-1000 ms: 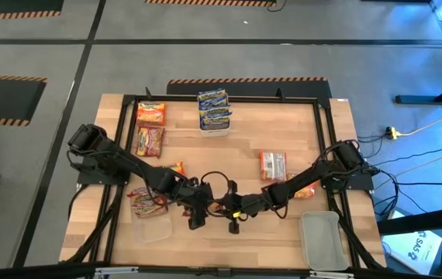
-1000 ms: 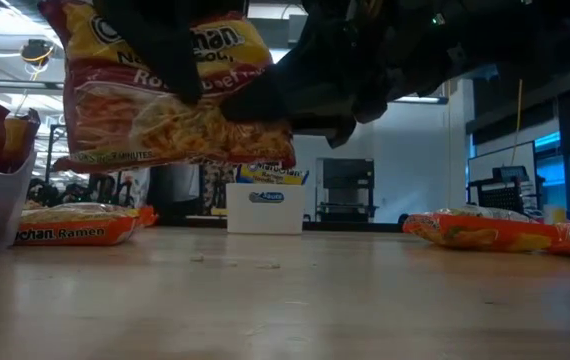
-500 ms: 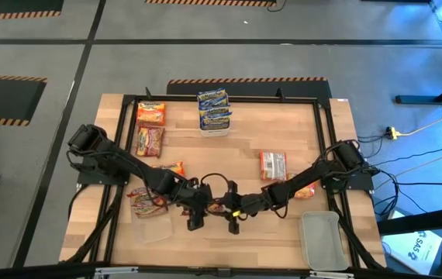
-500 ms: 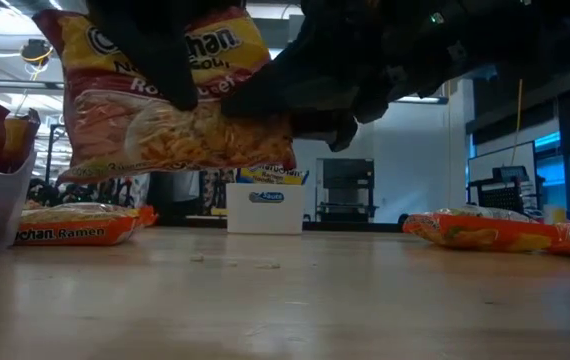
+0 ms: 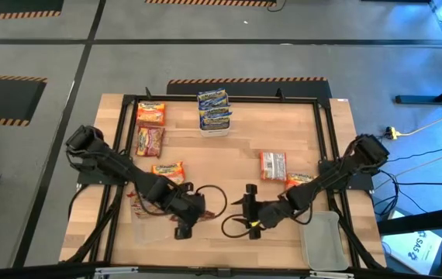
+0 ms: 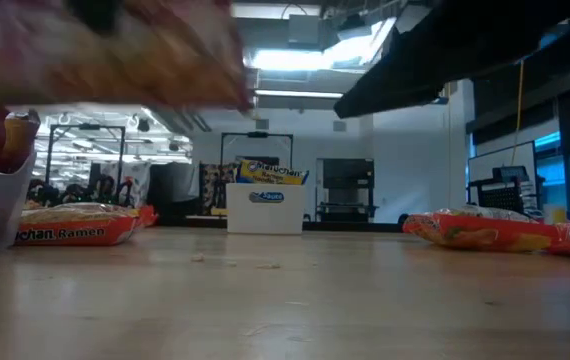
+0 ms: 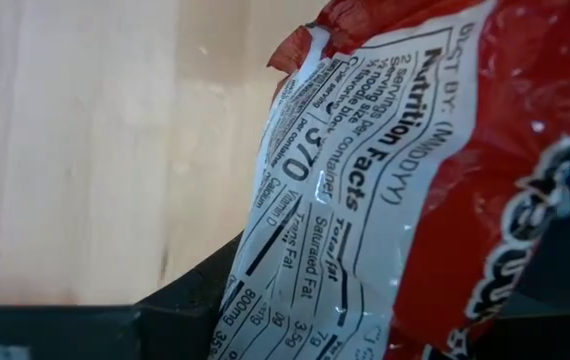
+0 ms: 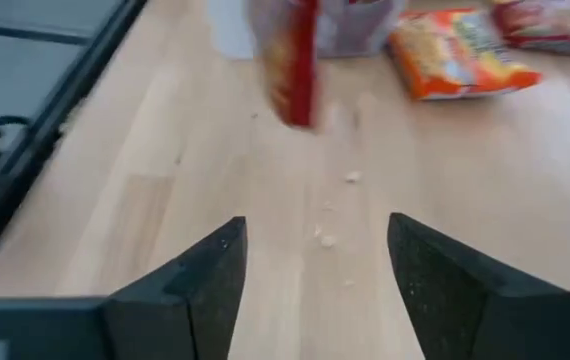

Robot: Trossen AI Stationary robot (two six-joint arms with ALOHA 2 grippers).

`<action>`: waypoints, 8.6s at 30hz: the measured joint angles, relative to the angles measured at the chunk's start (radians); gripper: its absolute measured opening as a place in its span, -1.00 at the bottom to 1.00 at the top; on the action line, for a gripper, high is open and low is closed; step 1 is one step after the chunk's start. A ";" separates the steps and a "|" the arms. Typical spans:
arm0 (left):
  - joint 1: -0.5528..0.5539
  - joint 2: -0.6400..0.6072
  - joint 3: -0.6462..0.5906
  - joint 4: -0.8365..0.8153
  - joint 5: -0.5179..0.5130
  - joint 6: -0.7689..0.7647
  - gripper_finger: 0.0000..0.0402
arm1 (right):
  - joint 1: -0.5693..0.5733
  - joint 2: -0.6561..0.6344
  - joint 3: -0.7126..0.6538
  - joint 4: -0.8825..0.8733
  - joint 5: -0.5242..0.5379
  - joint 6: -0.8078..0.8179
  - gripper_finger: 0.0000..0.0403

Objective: Sort Maruchan noodles
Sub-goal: Put the red noodle pack into the transparent bin

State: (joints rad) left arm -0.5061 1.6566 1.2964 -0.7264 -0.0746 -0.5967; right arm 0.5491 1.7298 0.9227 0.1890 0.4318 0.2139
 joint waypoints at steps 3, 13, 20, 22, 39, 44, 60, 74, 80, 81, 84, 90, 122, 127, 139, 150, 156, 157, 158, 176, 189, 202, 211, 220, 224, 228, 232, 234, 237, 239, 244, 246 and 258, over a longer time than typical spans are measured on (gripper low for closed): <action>-0.035 -0.001 0.086 -0.143 0.014 -0.020 -0.08 | 0.003 0.005 -0.001 0.004 0.026 0.029 0.10; -0.240 -0.004 0.168 -0.464 -0.036 -0.272 -0.08 | 0.000 0.006 -0.003 0.053 0.055 0.040 0.08; -0.384 -0.003 0.098 -0.496 -0.104 -0.467 -0.08 | 0.000 0.006 -0.003 0.056 0.048 0.074 0.08; -0.408 -0.003 0.069 -0.499 -0.109 -0.505 -0.08 | 0.000 0.006 -0.003 0.074 0.048 0.076 0.08; -0.387 -0.003 -0.154 -0.281 -0.066 -0.456 -0.08 | 0.000 0.007 -0.003 0.150 0.048 0.119 0.08; -0.387 -0.003 -0.233 -0.182 -0.051 -0.442 -0.08 | 0.000 0.007 -0.003 0.150 0.048 0.121 0.08; -0.381 -0.002 -0.264 -0.185 -0.085 -0.440 0.00 | 0.000 0.007 -0.003 0.152 0.048 0.119 0.08; -0.373 -0.002 -0.202 -0.230 -0.103 -0.439 0.01 | 0.000 0.008 -0.002 0.166 0.047 0.118 0.08; -0.370 -0.002 -0.202 -0.249 -0.102 -0.440 0.02 | 0.000 0.008 -0.002 0.169 0.047 0.118 0.08; -0.367 -0.002 -0.202 -0.249 -0.095 -0.440 0.02 | 0.000 0.008 -0.002 0.169 0.047 0.118 0.08; -0.364 -0.002 -0.202 -0.263 -0.090 -0.440 0.09 | 0.000 0.008 -0.002 0.169 0.047 0.118 0.08; -0.365 -0.002 -0.201 -0.264 -0.092 -0.440 0.29 | 0.000 0.008 -0.002 0.169 0.047 0.118 0.08; -0.322 -0.180 -0.200 -0.436 -0.202 -0.414 0.37 | 0.001 0.008 -0.002 0.179 0.036 0.118 0.08; -0.316 -0.182 -0.187 -0.438 -0.141 -0.419 0.37 | 0.001 0.008 -0.002 0.179 0.036 0.117 0.08; -0.262 -0.341 -0.041 -0.444 -0.352 -0.389 0.37 | -0.034 0.008 -0.002 0.179 0.085 0.000 0.08; 0.023 -0.479 -0.037 -0.637 -0.526 -0.336 0.37 | -0.296 0.008 -0.002 0.179 -0.167 -0.275 0.08; 0.332 -0.483 -0.041 -0.771 -0.565 -0.273 0.37 | -0.432 0.008 -0.002 0.175 -0.329 -0.322 0.08; 0.380 -0.484 -0.049 -0.763 -0.571 -0.240 0.37 | -0.446 0.008 -0.002 0.164 -0.352 -0.320 0.08; 0.426 -0.484 -0.062 -0.747 -0.574 -0.205 0.37 | -0.457 0.008 -0.002 0.147 -0.370 -0.317 0.08; 0.953 -0.373 -0.330 -0.504 -0.378 -0.001 0.37 | -0.421 0.038 -0.003 -0.027 -0.398 -0.139 0.08; 1.054 -0.188 -0.476 -0.375 -0.349 -0.017 0.37 | -0.363 0.068 -0.001 -0.017 -0.293 -0.129 0.08; 0.965 -0.110 -0.452 -0.190 -0.231 0.052 0.37 | -0.295 0.055 -0.002 -0.019 -0.213 -0.134 0.08; 0.842 -0.111 -0.448 0.071 -0.088 0.057 0.37 | -0.266 -0.018 -0.002 -0.119 -0.109 -0.142 0.08; 0.698 -0.063 -0.448 0.337 0.014 0.049 0.37 | -0.267 -0.074 -0.002 -0.169 -0.102 -0.140 0.08; 0.619 -0.001 -0.446 0.478 0.008 0.033 0.37 | -0.267 -0.074 -0.002 -0.176 -0.101 -0.137 0.08; 0.538 0.062 -0.446 0.675 0.016 0.008 0.37 | -0.267 -0.074 -0.002 -0.181 -0.085 -0.111 0.08; 0.469 0.107 -0.448 0.860 0.030 -0.030 0.37 | -0.267 -0.074 -0.002 -0.207 -0.085 -0.063 0.08; 0.444 0.107 -0.450 0.912 0.033 -0.018 0.37 | -0.267 -0.071 -0.002 -0.236 -0.095 -0.047 0.08; 0.427 0.081 -0.426 0.916 0.033 0.018 0.37 | -0.266 -0.069 -0.002 -0.259 -0.103 -0.035 0.08; 0.425 0.035 -0.418 0.875 0.037 0.038 0.37 | -0.256 -0.061 -0.002 -0.240 -0.103 -0.036 0.08; 0.444 -0.098 -0.409 0.728 0.037 0.061 0.37 | -0.214 -0.035 -0.025 -0.141 -0.032 -0.066 0.08; 0.469 -0.136 -0.409 0.643 0.008 0.065 0.37 | -0.200 -0.014 -0.066 -0.043 -0.006 -0.082 0.08; 0.515 -0.063 -0.411 0.568 -0.156 0.003 0.37 | -0.196 0.161 -0.189 0.375 0.049 -0.077 0.08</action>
State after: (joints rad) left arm 0.0086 1.5938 0.8856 -0.1587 -0.2305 -0.5938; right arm 0.3531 1.8903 0.7340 0.5638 0.4813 0.1373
